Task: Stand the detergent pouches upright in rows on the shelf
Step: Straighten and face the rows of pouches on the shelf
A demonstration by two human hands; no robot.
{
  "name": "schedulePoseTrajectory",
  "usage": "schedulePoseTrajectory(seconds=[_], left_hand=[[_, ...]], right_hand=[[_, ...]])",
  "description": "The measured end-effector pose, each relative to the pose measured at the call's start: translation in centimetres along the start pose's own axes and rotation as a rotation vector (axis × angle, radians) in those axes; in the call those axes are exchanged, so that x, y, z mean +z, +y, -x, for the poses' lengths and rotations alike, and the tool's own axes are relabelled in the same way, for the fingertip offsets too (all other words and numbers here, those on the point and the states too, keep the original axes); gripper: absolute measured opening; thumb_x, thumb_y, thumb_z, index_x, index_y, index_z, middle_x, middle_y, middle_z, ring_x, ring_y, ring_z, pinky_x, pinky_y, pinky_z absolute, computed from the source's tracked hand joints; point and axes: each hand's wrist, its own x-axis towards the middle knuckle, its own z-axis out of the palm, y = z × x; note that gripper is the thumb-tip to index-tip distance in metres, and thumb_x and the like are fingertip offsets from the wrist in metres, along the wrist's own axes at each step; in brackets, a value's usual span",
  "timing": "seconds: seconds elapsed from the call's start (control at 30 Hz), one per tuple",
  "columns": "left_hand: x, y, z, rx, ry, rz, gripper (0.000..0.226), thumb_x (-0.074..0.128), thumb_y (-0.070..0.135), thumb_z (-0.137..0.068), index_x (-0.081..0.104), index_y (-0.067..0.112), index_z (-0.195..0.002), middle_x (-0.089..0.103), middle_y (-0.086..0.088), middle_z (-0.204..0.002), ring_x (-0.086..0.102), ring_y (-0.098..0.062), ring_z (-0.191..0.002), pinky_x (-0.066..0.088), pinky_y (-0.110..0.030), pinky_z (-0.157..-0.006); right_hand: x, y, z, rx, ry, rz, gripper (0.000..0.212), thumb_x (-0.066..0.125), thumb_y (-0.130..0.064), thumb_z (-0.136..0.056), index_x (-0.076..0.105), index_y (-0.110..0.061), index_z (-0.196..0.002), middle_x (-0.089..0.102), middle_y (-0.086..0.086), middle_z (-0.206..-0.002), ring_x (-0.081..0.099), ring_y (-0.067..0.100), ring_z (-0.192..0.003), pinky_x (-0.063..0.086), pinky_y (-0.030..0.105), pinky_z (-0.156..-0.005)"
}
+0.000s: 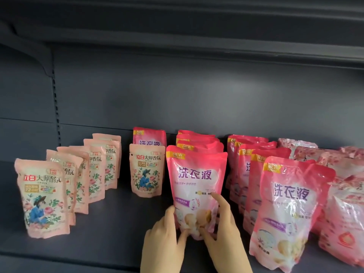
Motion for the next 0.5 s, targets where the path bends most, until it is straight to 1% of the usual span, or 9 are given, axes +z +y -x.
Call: schedulePoseTrajectory(seconds=[0.1,0.17,0.2,0.23,0.3,0.37,0.4,0.47,0.5], left_hand=[[0.1,-0.4,-0.2,-0.005,-0.033,0.044,0.072,0.052,0.058,-0.087,0.012,0.036,-0.143,0.048,0.023,-0.132,0.050,0.005,-0.114,0.039,-0.017,-0.097],[-0.1,-0.3,-0.3,-0.017,-0.085,0.040,0.075,0.054,0.057,-0.086,0.011,0.036,-0.144,0.047,0.020,-0.135,0.049,0.002,-0.117,0.039,-0.020,-0.100],[-0.3,-0.3,-0.5,-0.015,-0.113,0.025,0.075,0.053,0.056,-0.087,0.010,0.035,-0.145,0.046,0.018,-0.137,0.048,0.001,-0.118,0.039,-0.021,-0.101],[-0.6,-0.4,-0.8,-0.006,-0.135,0.004,0.074,0.051,0.055,-0.089,0.009,0.034,-0.146,0.046,0.017,-0.138,0.048,0.000,-0.120,0.040,-0.022,-0.101],[-1.4,-0.5,-1.0,0.052,-0.166,-0.084,0.069,0.046,0.054,-0.092,0.010,0.033,-0.147,0.049,0.012,-0.135,0.051,-0.005,-0.118,0.043,-0.025,-0.097],[-3.1,-0.7,-1.0,0.146,-0.160,-0.239,0.061,0.040,0.055,-0.093,0.017,0.031,-0.144,0.055,0.006,-0.128,0.053,-0.012,-0.114,0.044,-0.029,-0.092],[-4.4,-0.8,-1.0,0.208,-0.181,-0.352,0.056,0.037,0.055,-0.094,0.023,0.029,-0.141,0.057,0.003,-0.124,0.052,-0.016,-0.113,0.041,-0.033,-0.092],[-7.3,-1.3,-1.3,0.376,-0.165,-0.552,0.044,0.034,0.050,-0.094,0.042,0.025,-0.129,0.062,-0.001,-0.110,0.054,-0.022,-0.106,0.039,-0.038,-0.089],[-8.9,-1.7,-1.5,0.469,-0.130,-0.629,0.039,0.036,0.048,-0.091,0.055,0.025,-0.116,0.065,0.001,-0.096,0.059,-0.020,-0.095,0.043,-0.037,-0.082]], right_hand=[[0.0,0.4,0.1,0.031,-0.015,0.008,0.079,0.068,-0.011,-0.083,0.023,-0.057,-0.127,0.051,-0.012,-0.121,0.057,0.002,-0.095,0.047,0.011,-0.073],[-0.3,0.7,0.2,0.008,-0.031,0.089,0.080,0.070,-0.010,-0.078,0.026,-0.042,-0.138,0.054,-0.007,-0.104,0.057,0.005,-0.085,0.044,0.005,-0.074],[-0.6,0.6,0.2,0.001,-0.058,0.174,0.079,0.070,-0.016,-0.078,0.024,-0.039,-0.138,0.052,-0.010,-0.099,0.056,0.004,-0.080,0.043,0.003,-0.071],[-1.1,0.1,0.2,0.000,-0.090,0.277,0.075,0.068,-0.026,-0.079,0.020,-0.041,-0.135,0.051,-0.014,-0.101,0.056,0.002,-0.080,0.043,0.003,-0.068],[-2.6,-1.4,0.0,-0.023,-0.166,0.507,0.055,0.055,-0.044,-0.084,0.020,-0.046,-0.126,0.054,-0.016,-0.106,0.060,0.002,-0.087,0.046,0.008,-0.068],[-4.0,-3.1,-0.2,-0.063,-0.254,0.696,0.033,0.044,-0.050,-0.089,0.033,-0.043,-0.119,0.061,-0.010,-0.103,0.063,0.008,-0.091,0.049,0.020,-0.070],[-4.6,-3.9,-0.4,-0.086,-0.306,0.771,0.027,0.041,-0.049,-0.091,0.040,-0.039,-0.115,0.063,-0.008,-0.101,0.064,0.012,-0.092,0.048,0.024,-0.071],[-5.2,-5.7,-1.1,-0.152,-0.390,0.884,0.027,0.037,-0.045,-0.094,0.046,-0.030,-0.113,0.064,-0.005,-0.101,0.064,0.019,-0.093,0.050,0.027,-0.075],[-5.3,-6.7,-1.4,-0.191,-0.419,0.919,0.027,0.036,-0.043,-0.095,0.048,-0.026,-0.112,0.064,-0.003,-0.102,0.064,0.022,-0.093,0.050,0.028,-0.076]])
